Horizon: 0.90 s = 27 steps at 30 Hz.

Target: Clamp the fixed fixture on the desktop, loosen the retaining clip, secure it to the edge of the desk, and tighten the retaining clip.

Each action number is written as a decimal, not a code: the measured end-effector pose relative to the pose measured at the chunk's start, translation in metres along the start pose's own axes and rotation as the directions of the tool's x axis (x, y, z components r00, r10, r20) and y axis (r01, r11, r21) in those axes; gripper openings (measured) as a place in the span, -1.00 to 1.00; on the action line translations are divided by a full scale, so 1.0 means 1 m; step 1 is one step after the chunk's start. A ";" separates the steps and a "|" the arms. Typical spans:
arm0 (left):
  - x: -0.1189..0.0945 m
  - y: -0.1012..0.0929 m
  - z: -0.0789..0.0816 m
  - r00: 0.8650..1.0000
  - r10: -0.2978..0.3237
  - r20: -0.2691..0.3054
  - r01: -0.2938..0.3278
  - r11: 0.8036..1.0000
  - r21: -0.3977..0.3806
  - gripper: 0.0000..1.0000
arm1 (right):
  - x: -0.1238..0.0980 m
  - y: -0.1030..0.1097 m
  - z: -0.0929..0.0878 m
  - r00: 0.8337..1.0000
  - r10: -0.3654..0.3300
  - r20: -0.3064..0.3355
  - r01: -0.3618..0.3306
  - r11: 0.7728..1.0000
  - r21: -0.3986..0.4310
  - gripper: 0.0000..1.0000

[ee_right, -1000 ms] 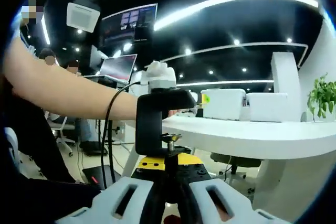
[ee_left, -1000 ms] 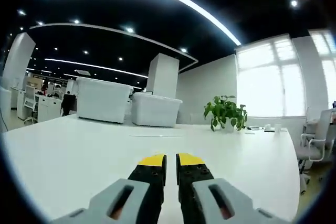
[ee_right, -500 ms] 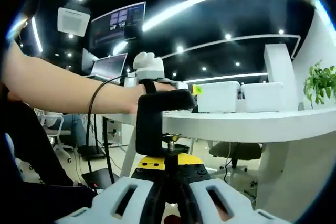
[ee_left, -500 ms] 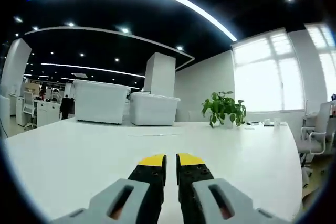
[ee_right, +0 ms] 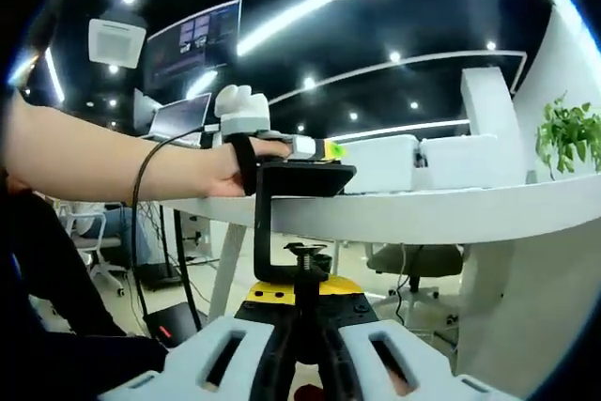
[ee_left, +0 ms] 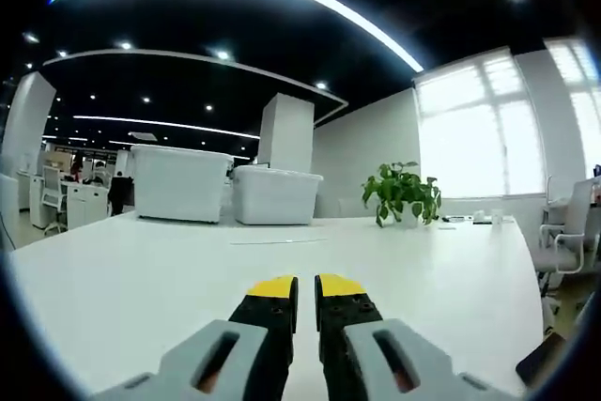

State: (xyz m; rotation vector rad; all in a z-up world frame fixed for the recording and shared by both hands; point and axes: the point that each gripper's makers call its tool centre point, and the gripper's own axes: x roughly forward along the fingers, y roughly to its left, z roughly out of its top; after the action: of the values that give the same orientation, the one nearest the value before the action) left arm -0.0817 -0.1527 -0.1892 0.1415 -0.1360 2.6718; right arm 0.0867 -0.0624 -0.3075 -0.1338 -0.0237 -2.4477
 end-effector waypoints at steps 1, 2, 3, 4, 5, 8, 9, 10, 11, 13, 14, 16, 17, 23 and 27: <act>0.000 0.000 0.000 1.000 0.000 0.000 0.000 1.000 0.001 -0.82 | 0.001 0.001 -0.001 1.000 0.000 -0.001 0.000 1.000 -0.005 -0.95; 0.000 0.000 0.000 1.000 0.000 0.000 0.000 1.000 0.001 -0.82 | 0.001 0.001 -0.001 1.000 0.000 -0.001 0.000 1.000 -0.005 -0.95; 0.000 0.000 0.000 1.000 -0.001 0.000 0.001 1.000 0.002 -0.82 | 0.000 -0.001 -0.002 1.000 -0.004 -0.001 0.004 1.000 -0.006 -0.95; 0.000 0.000 0.000 1.000 -0.001 0.000 0.001 1.000 0.002 -0.82 | 0.001 -0.002 -0.003 1.000 -0.004 0.001 0.004 1.000 -0.013 -0.95; 0.000 -0.001 0.000 1.000 -0.001 0.000 0.001 1.000 0.003 -0.82 | 0.002 -0.002 -0.004 1.000 -0.011 0.001 0.011 1.000 -0.018 -0.95; 0.000 -0.001 0.000 1.000 -0.001 -0.002 0.001 1.000 0.006 -0.82 | 0.003 -0.003 -0.004 1.000 -0.016 0.001 0.016 1.000 -0.021 -0.95; 0.000 -0.001 0.000 1.000 -0.002 -0.002 0.002 1.000 0.007 -0.82 | 0.004 -0.004 -0.004 1.000 -0.019 0.002 0.019 1.000 -0.020 -0.95; 0.000 -0.001 0.000 1.000 -0.003 -0.002 0.003 1.000 0.008 -0.82 | 0.004 -0.005 -0.005 1.000 -0.020 0.003 0.020 1.000 -0.021 -0.95; 0.000 -0.002 0.000 1.000 -0.005 -0.001 0.005 1.000 0.009 -0.82 | 0.004 -0.006 -0.005 1.000 -0.024 0.003 0.024 0.999 -0.023 -0.95; 0.000 -0.001 0.000 1.000 -0.005 0.000 0.005 1.000 0.007 -0.82 | 0.004 -0.007 -0.005 1.000 -0.029 0.002 0.029 0.999 -0.026 -0.95; 0.000 -0.001 0.000 1.000 -0.004 0.001 0.004 1.000 0.005 -0.82 | 0.004 -0.008 -0.005 1.000 -0.030 0.001 0.030 0.999 -0.024 -0.95; 0.000 -0.001 0.000 1.000 -0.003 0.003 0.003 1.000 0.005 -0.82 | 0.004 -0.012 -0.005 0.999 -0.042 0.001 0.042 0.999 -0.013 -0.95; 0.000 -0.001 0.000 1.000 -0.003 0.002 0.003 1.000 0.005 -0.82 | 0.004 -0.014 -0.005 0.999 -0.048 0.001 0.048 0.999 -0.006 -0.95; 0.000 0.000 0.001 1.000 0.001 0.006 -0.001 1.000 0.001 -0.83 | 0.009 -0.028 -0.007 0.997 -0.077 -0.009 0.078 0.996 0.041 -0.95; 0.000 -0.001 0.000 1.000 -0.002 0.000 0.002 1.000 0.008 -0.83 | 0.010 -0.031 -0.007 0.996 -0.087 -0.011 0.088 0.996 0.029 -0.95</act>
State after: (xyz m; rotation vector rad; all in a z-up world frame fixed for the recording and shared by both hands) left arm -0.0812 -0.1515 -0.1887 0.1444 -0.1245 2.6711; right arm 0.0591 -0.0455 -0.3134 -0.1097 -0.0627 -2.5342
